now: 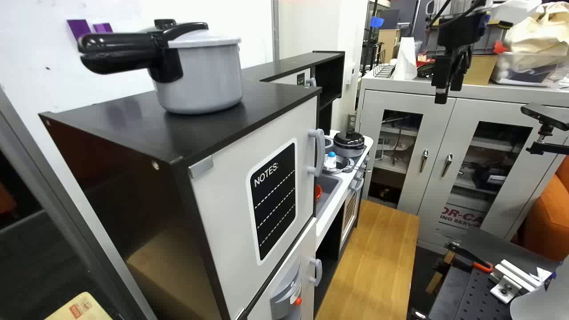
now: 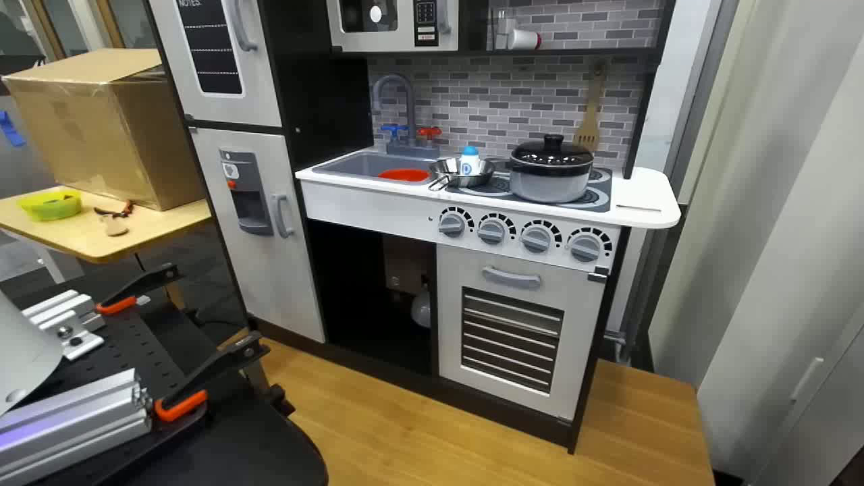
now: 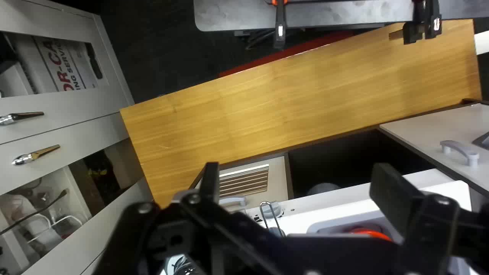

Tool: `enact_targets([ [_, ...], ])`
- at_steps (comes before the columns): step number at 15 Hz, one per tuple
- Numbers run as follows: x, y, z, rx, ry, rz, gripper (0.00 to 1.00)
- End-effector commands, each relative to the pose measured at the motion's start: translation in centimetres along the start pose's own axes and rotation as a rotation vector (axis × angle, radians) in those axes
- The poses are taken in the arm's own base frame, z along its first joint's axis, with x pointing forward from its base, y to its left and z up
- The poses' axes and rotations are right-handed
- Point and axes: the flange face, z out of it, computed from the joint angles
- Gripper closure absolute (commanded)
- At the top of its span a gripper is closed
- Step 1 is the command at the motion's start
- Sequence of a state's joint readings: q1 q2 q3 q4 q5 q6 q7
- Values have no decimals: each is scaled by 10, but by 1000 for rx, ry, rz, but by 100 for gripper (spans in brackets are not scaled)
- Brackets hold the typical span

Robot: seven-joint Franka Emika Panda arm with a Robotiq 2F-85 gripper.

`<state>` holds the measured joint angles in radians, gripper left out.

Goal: Take the white bottle from the pan and put it in the dish in the sink

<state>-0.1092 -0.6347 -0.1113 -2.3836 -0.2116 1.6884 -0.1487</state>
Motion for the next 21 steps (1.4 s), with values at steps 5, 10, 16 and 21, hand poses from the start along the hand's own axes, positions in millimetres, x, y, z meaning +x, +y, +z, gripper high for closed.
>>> enact_targets([
  [5,8,-2,10,5,9,-35,0],
  [10,33,-11,35,-17,37,-53,0],
  [16,55,-14,65,-71,13,-11,0],
  [21,56,-14,67,-71,12,-8,0],
])
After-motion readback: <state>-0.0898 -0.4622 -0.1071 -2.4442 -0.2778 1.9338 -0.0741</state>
